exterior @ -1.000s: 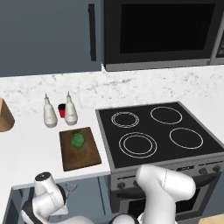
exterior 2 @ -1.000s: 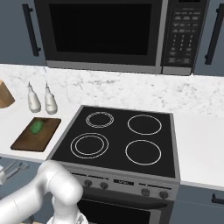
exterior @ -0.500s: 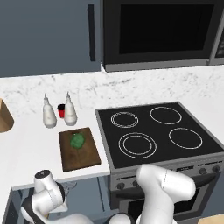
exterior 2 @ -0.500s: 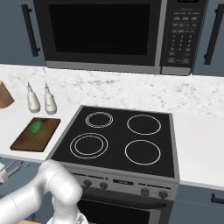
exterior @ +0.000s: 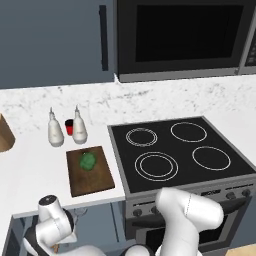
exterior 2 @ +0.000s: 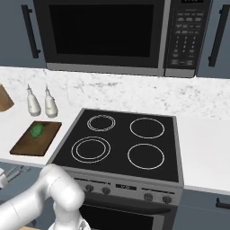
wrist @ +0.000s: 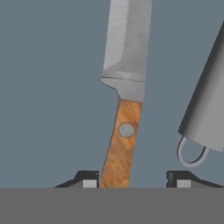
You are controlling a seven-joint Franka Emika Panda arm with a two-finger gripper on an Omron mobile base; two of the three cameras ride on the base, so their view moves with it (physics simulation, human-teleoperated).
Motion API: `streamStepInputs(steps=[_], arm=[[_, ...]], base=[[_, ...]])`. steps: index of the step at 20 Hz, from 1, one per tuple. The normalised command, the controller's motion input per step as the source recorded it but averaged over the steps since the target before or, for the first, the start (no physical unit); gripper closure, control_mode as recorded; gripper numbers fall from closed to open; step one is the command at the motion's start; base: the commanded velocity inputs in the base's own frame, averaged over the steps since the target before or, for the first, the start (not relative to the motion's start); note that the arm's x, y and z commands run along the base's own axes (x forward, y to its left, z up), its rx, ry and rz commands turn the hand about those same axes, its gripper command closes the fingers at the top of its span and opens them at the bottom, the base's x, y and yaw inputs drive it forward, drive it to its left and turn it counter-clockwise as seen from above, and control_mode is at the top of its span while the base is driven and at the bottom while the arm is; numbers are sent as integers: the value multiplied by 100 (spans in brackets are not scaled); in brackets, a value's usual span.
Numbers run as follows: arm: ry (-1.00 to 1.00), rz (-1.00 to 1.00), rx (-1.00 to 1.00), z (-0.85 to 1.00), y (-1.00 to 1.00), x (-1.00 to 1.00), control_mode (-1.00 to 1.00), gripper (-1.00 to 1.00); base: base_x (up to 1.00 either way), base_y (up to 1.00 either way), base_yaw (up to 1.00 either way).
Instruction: Place the appropriate cutting tool for cutting the broccoli skin on the cutting board.
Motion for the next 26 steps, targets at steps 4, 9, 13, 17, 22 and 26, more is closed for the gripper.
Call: streamStepInputs(steps=[4,9,13,17,22,26], arm=[[0,0,-1,-78,17,-48,-100,100],[0,-3,0,-39,35,-74,-100,100],[-2,-8,0,7,26,-81,-100,100],[-1,-13,0,52,9,-43,-100,100],[0,-11,0,95,10,-33,-100,100],[0,-9,0,100,3,-45,-100,100]], base=[[0,0,0],[0,0,0],[0,0,0],[0,0,0],[0,0,0],[0,0,0]])
